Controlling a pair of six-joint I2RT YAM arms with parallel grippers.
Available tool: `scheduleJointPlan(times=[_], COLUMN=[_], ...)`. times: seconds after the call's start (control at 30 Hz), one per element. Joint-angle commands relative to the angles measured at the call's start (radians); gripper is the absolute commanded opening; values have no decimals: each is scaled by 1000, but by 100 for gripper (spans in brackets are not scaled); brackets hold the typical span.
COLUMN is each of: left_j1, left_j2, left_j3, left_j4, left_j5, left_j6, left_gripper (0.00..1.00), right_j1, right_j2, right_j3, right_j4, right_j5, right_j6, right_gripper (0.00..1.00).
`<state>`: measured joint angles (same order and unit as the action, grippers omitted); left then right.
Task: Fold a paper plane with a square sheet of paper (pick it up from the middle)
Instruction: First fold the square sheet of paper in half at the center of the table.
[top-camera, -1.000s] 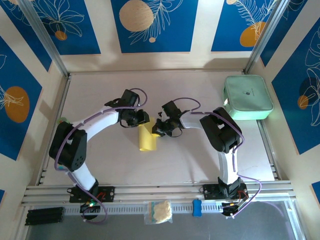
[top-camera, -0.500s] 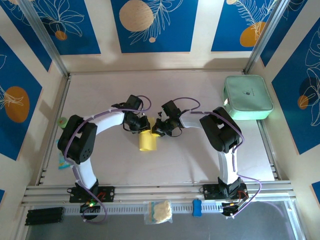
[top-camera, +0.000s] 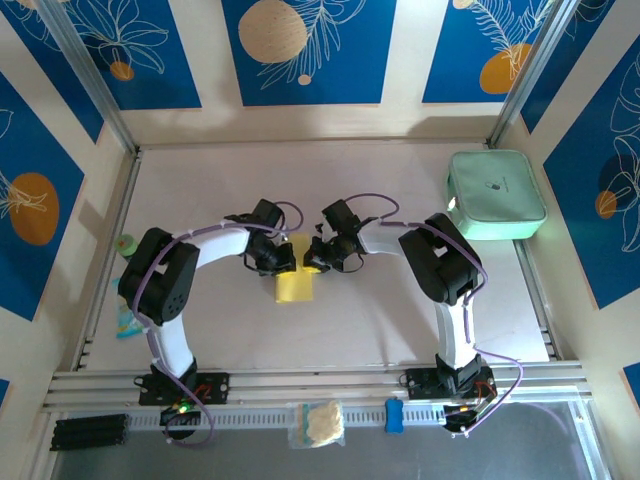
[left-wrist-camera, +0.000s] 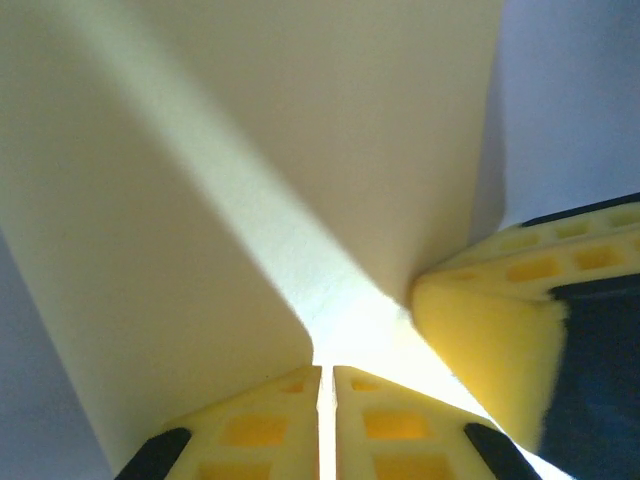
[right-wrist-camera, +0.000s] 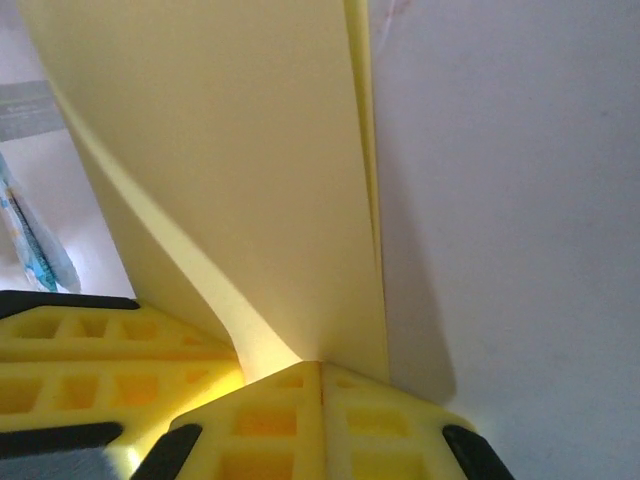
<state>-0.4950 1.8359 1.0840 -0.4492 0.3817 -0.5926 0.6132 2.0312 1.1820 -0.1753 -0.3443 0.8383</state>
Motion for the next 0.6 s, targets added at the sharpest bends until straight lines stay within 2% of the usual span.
scheduleJointPlan(times=[0.0,0.33,0.57], left_j1=[32,97,130], left_j2=[-3,-50,-156], left_j3=[-39,-125,-168], left_j4=[-14,-12,-57], left_j5=[-15,-45,-57], left_j6=[67,128,140], left_gripper=[12,12,12], right_j1=[2,4,7], right_j2=[108,145,160], right_j3=[-42,7,32], right_j4=[-201,-301,-352], right_j5=[175,238,285], right_j6=[-21,-38,-54], right_gripper=[1,1,0])
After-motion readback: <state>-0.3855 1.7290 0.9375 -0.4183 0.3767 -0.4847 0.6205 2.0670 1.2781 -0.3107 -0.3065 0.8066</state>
